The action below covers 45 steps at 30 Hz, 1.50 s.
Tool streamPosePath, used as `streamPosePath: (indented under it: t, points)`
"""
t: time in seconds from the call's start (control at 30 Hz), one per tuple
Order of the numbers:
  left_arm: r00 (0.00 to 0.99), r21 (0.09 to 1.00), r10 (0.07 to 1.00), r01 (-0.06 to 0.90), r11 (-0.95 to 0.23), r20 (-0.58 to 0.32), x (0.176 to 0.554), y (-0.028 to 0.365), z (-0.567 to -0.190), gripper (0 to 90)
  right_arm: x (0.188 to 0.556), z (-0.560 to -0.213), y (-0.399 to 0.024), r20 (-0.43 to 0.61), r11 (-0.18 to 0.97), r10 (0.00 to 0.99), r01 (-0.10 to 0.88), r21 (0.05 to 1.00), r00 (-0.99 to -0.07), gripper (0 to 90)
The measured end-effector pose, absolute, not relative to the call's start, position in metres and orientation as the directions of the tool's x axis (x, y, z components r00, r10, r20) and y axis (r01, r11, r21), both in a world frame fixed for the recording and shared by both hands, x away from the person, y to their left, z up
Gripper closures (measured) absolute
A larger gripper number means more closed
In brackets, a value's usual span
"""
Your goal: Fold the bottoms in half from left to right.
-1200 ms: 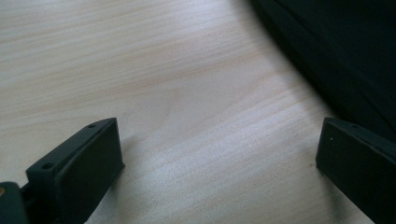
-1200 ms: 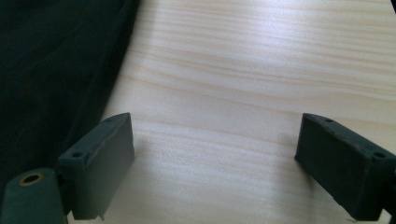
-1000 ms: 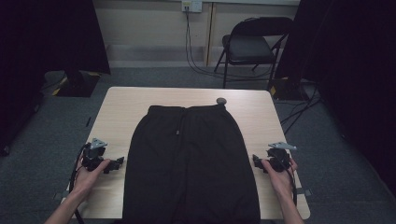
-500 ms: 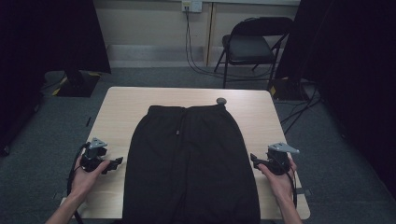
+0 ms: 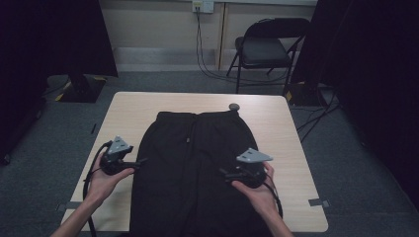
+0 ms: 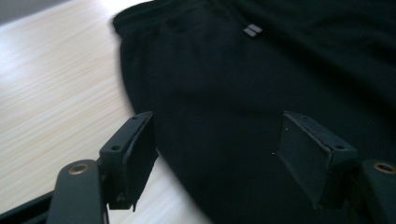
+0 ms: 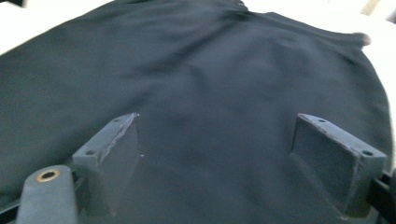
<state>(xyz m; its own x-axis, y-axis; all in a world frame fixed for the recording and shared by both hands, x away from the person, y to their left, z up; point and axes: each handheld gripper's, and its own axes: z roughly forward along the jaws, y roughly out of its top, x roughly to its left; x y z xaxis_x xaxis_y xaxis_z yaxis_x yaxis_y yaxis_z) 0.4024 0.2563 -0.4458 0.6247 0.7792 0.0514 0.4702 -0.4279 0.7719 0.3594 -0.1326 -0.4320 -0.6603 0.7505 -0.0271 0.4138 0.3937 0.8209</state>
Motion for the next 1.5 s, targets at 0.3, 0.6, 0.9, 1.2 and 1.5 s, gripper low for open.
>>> streamPosePath:
  t: [0.3, 0.6, 0.9, 1.2, 1.5]
  points:
    - [0.689, 0.684, 0.725, 0.535, -0.496, -0.013, 0.427, 0.237, -0.487, 29.1, 0.368, -0.469, -0.048, -0.004, 0.535, 0.601, 0.398, 0.745, -0.800, 15.1]
    - [0.671, 0.712, 0.741, 0.523, -0.468, -0.005, 0.421, 0.247, -0.498, 27.1, 0.367, -0.493, -0.037, -0.018, 0.592, 0.583, 0.410, 0.694, -0.812, 17.1]
    - [0.645, 0.742, 0.764, 0.517, -0.428, -0.009, 0.413, 0.244, -0.503, 24.3, 0.369, -0.498, -0.057, -0.024, 0.605, 0.579, 0.410, 0.683, -0.815, 16.9]
    - [0.688, 0.736, 0.726, 0.496, -0.461, -0.009, 0.401, 0.205, -0.503, 17.9, 0.365, -0.501, -0.105, -0.021, 0.576, 0.595, 0.407, 0.709, -0.804, 16.9]
    - [0.739, 0.689, 0.674, 0.496, -0.528, -0.016, 0.374, 0.166, -0.498, 15.0, 0.361, -0.500, -0.152, -0.018, 0.567, 0.617, 0.429, 0.703, -0.787, 16.9]
